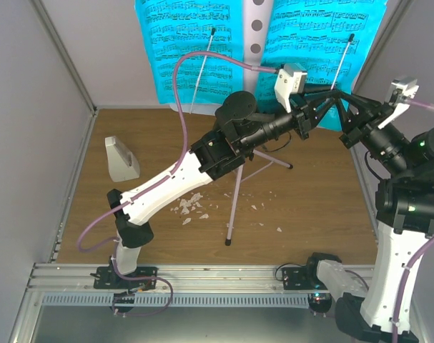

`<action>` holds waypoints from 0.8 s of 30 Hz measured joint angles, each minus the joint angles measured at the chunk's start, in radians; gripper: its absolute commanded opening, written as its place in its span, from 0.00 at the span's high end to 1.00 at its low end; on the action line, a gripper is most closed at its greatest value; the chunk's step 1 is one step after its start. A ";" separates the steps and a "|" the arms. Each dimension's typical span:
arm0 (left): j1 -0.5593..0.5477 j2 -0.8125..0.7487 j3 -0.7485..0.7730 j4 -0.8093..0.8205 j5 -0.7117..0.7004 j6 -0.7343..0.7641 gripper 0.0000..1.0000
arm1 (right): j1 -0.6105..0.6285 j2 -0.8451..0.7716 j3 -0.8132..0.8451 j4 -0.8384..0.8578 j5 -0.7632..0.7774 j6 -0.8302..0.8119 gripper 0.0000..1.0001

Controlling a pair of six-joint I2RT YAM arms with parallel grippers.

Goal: Pack up the instrument practice props

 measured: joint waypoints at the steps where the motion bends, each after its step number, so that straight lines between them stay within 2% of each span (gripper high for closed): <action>1: 0.001 0.000 0.000 0.000 -0.002 -0.001 0.88 | 0.000 -0.002 -0.001 0.000 0.002 0.002 0.99; 4: 0.003 0.000 -0.010 0.009 -0.006 0.015 1.00 | 0.000 -0.006 -0.002 0.000 0.011 0.001 1.00; 16: 0.004 -0.037 -0.135 0.162 0.013 0.167 1.00 | 0.000 -0.024 -0.001 0.003 0.229 -0.029 0.99; 24: 0.013 -0.037 -0.138 0.170 0.027 0.170 1.00 | 0.000 -0.043 0.027 0.050 0.434 -0.037 0.99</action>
